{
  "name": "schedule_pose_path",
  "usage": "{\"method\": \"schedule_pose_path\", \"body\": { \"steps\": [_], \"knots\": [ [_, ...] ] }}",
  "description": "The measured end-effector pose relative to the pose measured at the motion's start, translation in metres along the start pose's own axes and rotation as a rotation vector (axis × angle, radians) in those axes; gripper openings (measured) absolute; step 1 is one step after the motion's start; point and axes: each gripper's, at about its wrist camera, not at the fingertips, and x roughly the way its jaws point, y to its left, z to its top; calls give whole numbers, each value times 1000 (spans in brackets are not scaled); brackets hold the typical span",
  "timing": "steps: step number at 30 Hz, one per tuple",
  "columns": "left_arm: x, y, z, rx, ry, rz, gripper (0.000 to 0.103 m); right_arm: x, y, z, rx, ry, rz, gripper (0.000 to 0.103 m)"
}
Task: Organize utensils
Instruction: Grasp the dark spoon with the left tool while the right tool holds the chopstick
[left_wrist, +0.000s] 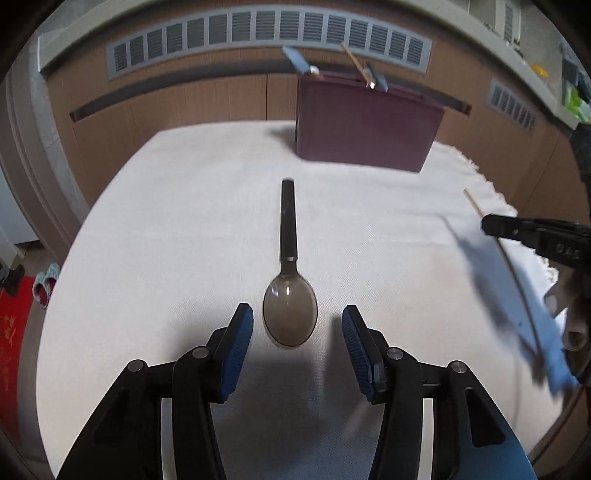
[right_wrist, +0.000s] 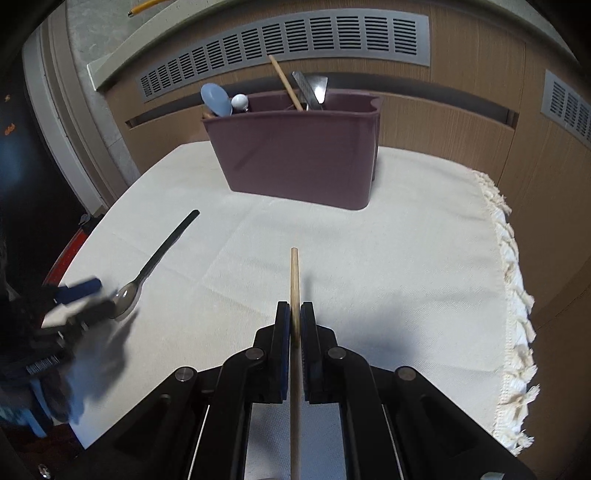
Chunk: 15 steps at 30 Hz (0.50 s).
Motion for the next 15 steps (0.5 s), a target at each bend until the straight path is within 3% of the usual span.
{"method": "schedule_pose_path", "body": {
  "steps": [7, 8, 9, 11, 15],
  "knots": [
    [10, 5, 3, -33, 25, -16, 50, -1, 3, -4, -8, -1, -21, 5],
    [10, 5, 3, -38, 23, -7, 46, -1, 3, -4, -9, -1, -26, 5],
    [10, 5, 3, -50, 19, 21, 34, 0, 3, -5, -7, 0, -32, 5],
    [10, 10, 4, -67, 10, 24, 33, 2, 3, -5, -1, 5, -32, 5],
    [-16, 13, 20, -3, -99, -1, 33, -2, 2, -5, 7, -8, -29, 5]
  ]
}}
